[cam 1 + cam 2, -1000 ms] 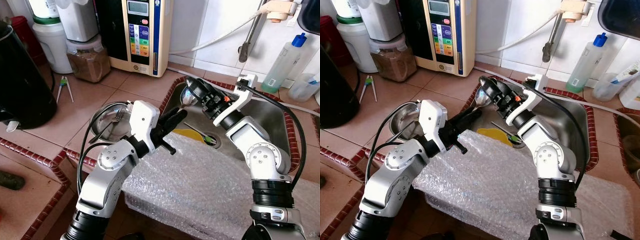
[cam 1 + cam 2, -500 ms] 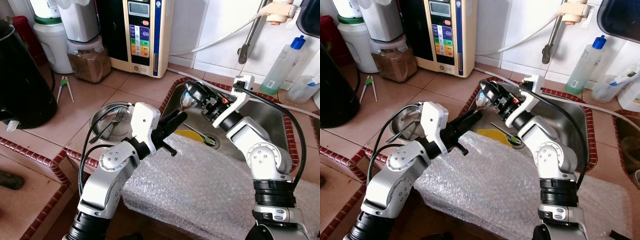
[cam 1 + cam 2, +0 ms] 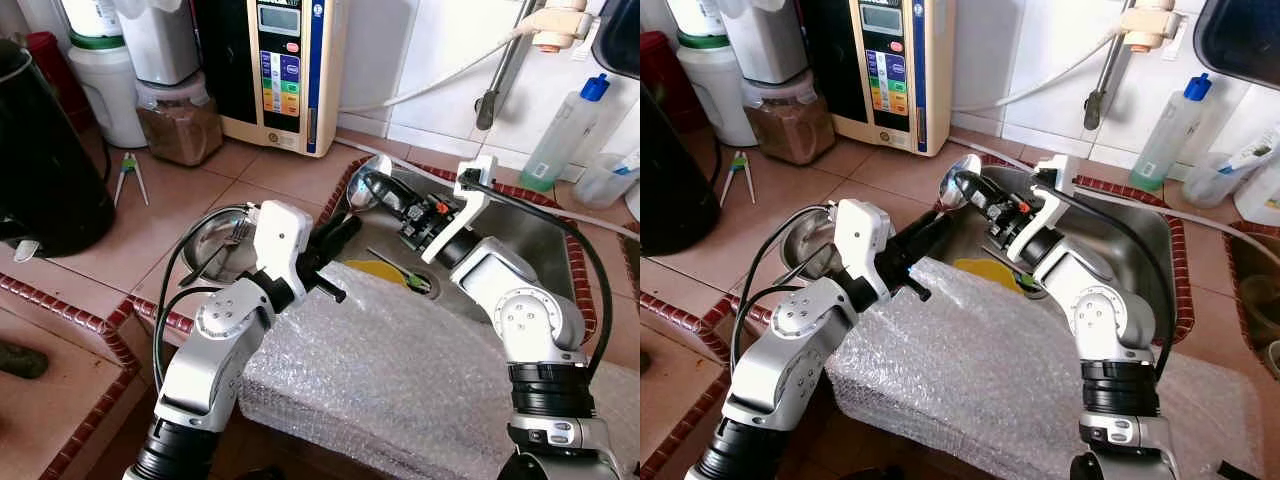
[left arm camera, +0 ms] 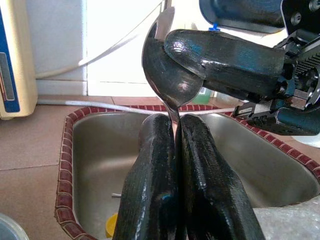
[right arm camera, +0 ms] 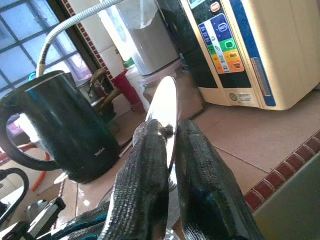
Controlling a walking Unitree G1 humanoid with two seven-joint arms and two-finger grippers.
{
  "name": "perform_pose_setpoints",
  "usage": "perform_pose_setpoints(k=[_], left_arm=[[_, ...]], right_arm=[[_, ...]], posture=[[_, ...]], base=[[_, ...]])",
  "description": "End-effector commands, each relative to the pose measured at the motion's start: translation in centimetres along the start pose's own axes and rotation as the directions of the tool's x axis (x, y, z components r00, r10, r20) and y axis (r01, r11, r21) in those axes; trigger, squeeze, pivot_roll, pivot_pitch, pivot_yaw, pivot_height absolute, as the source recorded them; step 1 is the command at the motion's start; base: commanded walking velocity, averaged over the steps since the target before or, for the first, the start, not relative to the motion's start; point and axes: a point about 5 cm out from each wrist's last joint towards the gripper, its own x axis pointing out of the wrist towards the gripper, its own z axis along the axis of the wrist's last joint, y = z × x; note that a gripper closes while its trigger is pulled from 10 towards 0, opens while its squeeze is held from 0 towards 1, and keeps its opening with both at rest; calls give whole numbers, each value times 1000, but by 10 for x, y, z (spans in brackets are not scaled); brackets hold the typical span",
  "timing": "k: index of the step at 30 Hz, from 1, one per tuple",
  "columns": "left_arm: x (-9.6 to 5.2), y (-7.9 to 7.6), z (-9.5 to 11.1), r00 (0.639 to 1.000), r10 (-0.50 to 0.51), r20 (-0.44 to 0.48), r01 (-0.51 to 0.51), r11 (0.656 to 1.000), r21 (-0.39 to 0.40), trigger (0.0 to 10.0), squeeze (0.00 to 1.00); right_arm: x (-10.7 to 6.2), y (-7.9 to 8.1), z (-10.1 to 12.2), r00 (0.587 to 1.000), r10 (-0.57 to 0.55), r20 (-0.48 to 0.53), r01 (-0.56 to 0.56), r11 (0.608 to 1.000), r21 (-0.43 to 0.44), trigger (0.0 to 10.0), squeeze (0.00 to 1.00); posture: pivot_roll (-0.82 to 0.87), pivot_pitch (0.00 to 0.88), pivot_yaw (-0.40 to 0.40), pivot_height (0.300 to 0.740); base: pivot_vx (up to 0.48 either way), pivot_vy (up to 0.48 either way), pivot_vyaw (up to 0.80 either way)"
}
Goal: Kitchen organization
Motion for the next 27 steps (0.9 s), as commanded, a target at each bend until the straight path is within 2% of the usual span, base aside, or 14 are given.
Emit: perform_pose_setpoints(k=[1, 10, 11, 12, 13, 14, 15, 16, 18, 21, 23, 24, 25, 27], left_arm=[[1, 4, 9, 999, 25, 44, -26, 999, 19, 4980, 0], [1, -1, 7, 1000, -6, 29, 6, 1000, 12, 4588, 0], [0, -2, 6, 1000, -20, 24, 20, 1000, 4, 6078, 0], [0, -4, 5, 999, -31, 19, 31, 1000, -1, 9373, 0], [0, -4, 5, 999, -31, 19, 31, 1000, -1, 9373, 0], [-1, -6, 4, 999, -48, 14, 48, 999, -7, 10000, 98], [-1, -6, 4, 999, -53, 12, 53, 999, -9, 10000, 98], [-1, -6, 3, 999, -40, 5, 40, 999, 7, 10000, 1000], [-1, -5, 1, 1000, -30, -7, 30, 999, 39, 10000, 1000], [-3, -8, -3, 996, -81, -36, 83, 994, 74, 10000, 1000], [-7, -10, -7, 988, -137, -74, 144, 984, 100, 10000, 1000], [-8, -10, -8, 983, -163, -87, 172, 979, 110, 10000, 1000], [-8, -10, -8, 983, -163, -87, 172, 979, 110, 10000, 1000], [-8, -10, -7, 980, -176, -93, 186, 976, 115, 10000, 1000]], right_arm=[[-6, -9, 2, 998, -67, 7, 67, 998, -18, 0, 0], [-7, -17, 1, 990, -137, 31, 138, 990, -22, 0, 0], [-7, -17, 1, 989, -146, 36, 147, 989, -23, 0, 0], [-7, -18, 1, 987, -154, 40, 155, 988, -22, 0, 0], [-7, -18, 1, 987, -154, 40, 155, 988, -22, 0, 0], [-7, -20, 2, 984, -169, 47, 170, 985, -23, 0, 0], [-7, -20, 2, 983, -175, 50, 177, 984, -23, 0, 0], [-7, -22, 3, 981, -188, 56, 190, 982, -22, 0, 0], [-7, -24, 4, 976, -207, 66, 208, 978, -18, 0, 0], [-7, -29, 7, 966, -244, 83, 245, 969, -14, 0, 0], [-7, -35, 11, 944, -308, 119, 313, 949, -27, 0, 0], [-8, -41, 17, 917, -363, 165, 374, 926, -40, 0, 0], [-8, -41, 17, 917, -363, 165, 374, 926, -40, 0, 0], [-12, -47, 24, 885, -413, 214, 431, 901, -48, 0, 0]], posture=[[-71, 23, -33, 740], [-67, 33, -23, 740], [-66, 33, -23, 740], [-66, 34, -23, 740], [-66, 34, -23, 740], [-66, 34, -22, 740], [-65, 34, -22, 740], [-65, 33, -22, 740], [-62, 31, -24, 740], [-52, 29, -24, 740], [-50, 28, -18, 740], [-47, 26, -9, 740], [-47, 26, -9, 740], [-46, 26, -3, 740]], base=[[0, 0, 0], [0, 0, 0], [0, 0, 0], [0, 0, 0], [0, 0, 0], [0, 0, 0], [0, 0, 0], [0, 0, 0], [0, 0, 0], [0, 0, 0], [0, 0, 0], [0, 0, 0], [0, 0, 0], [0, 0, 0]])
